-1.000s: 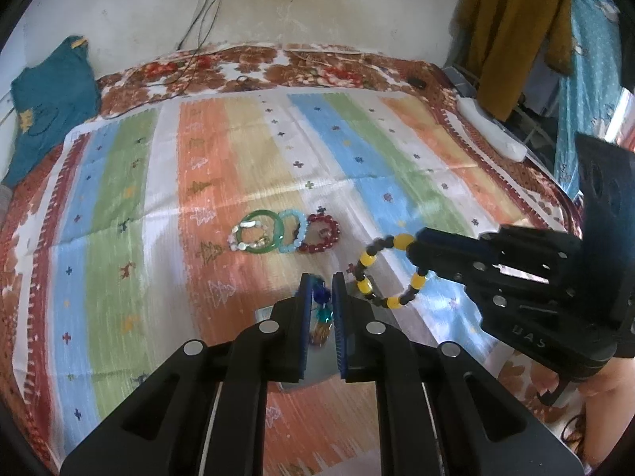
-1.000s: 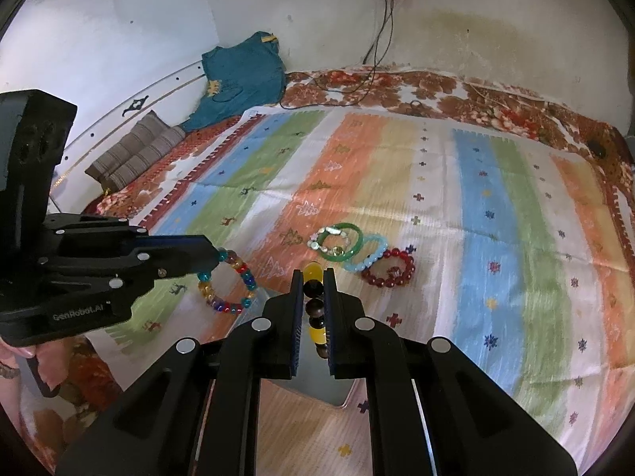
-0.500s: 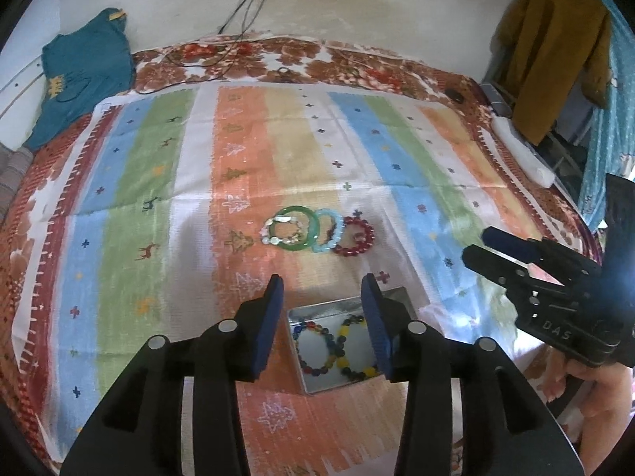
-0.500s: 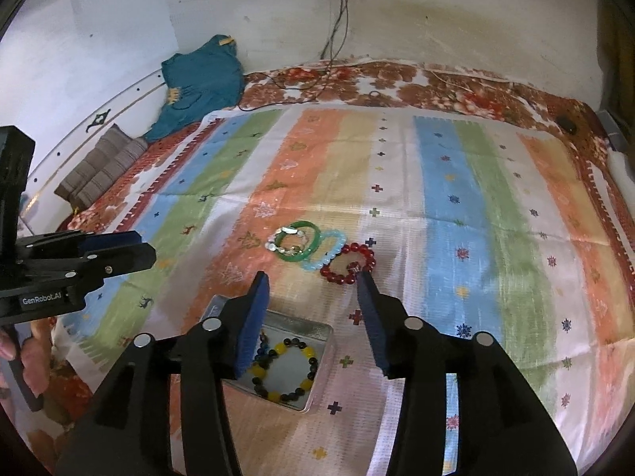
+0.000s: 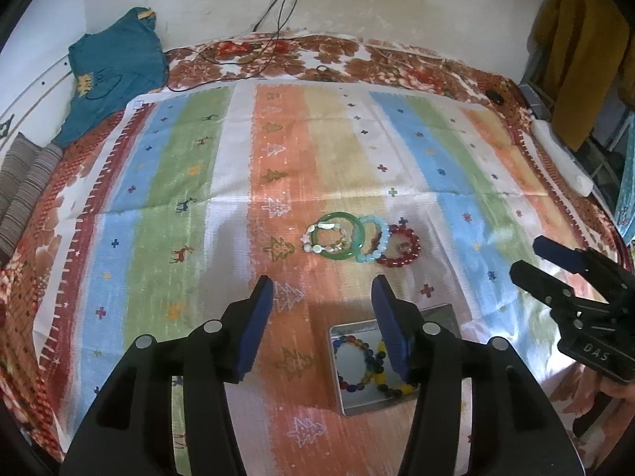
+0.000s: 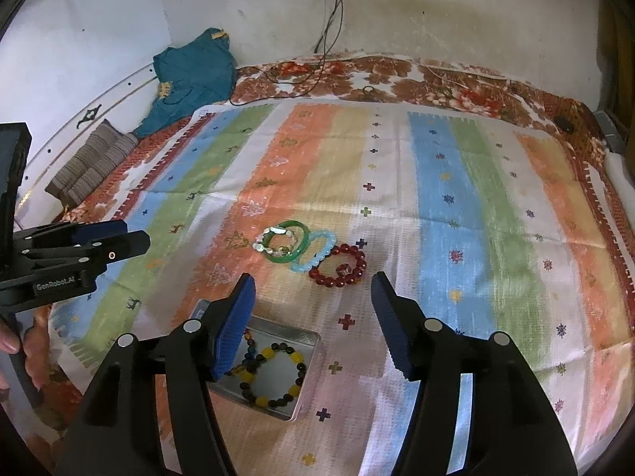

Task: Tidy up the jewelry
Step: 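Move both open tools back toward the remaining bracelets beside the green bangle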

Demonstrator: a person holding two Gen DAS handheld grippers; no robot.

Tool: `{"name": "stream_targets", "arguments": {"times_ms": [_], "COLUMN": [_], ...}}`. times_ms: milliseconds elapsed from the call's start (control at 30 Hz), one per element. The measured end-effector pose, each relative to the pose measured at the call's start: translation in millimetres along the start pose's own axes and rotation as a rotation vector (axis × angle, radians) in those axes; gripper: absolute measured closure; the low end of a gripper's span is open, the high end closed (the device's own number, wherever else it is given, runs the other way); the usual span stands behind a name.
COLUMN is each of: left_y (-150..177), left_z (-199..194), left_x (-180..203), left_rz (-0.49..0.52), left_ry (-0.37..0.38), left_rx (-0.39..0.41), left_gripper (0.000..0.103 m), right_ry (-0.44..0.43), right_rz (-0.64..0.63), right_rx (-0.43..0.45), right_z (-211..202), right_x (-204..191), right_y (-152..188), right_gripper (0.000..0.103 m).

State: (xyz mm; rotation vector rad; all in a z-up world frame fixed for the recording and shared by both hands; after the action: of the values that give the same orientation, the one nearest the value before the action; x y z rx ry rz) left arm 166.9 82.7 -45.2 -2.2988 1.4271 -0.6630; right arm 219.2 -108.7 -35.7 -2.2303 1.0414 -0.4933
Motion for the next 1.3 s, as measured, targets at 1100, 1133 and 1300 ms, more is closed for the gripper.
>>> {"name": "stream_targets", "arguments": {"times_ms": [1100,1133,1300], "left_y": [-36.9,-36.9,-38.1], "left_z": [61.8,63.8,73.1], "left_x": [0.7,0.8,-0.9], "left_rz": [0.01,0.014,0.017], "left_ry": [-0.086,-0.089,-0.101], "left_rx": [-0.047,-0.051,-0.066], "left_gripper": [0.037,0.037,0.037], "right_ry": [0.063,0.063,0.058], "right_rz": [0.026,0.026,0.031], "right_rx": [-0.112,-0.114,-0.106], "right_z": [60.3,61.6,65.5], "right_x": [33.1,33.3,34.7], "right_y": [-18.0,-18.3,-22.0], "right_gripper": [0.026,0.026,0.026]}}
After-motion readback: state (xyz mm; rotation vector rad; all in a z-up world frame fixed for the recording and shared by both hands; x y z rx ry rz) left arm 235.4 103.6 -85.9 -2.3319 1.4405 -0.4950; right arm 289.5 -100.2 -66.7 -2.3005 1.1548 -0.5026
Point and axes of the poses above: each gripper's, at about its wrist camera, not at the fingertips, and z roughly the way its jaws point, x to its right, y to its underside, the point moved 2 cm from there along z, roughly the way its jaws point, and after that the axes turned 10 degrees about -z, right-handed, at the moved point
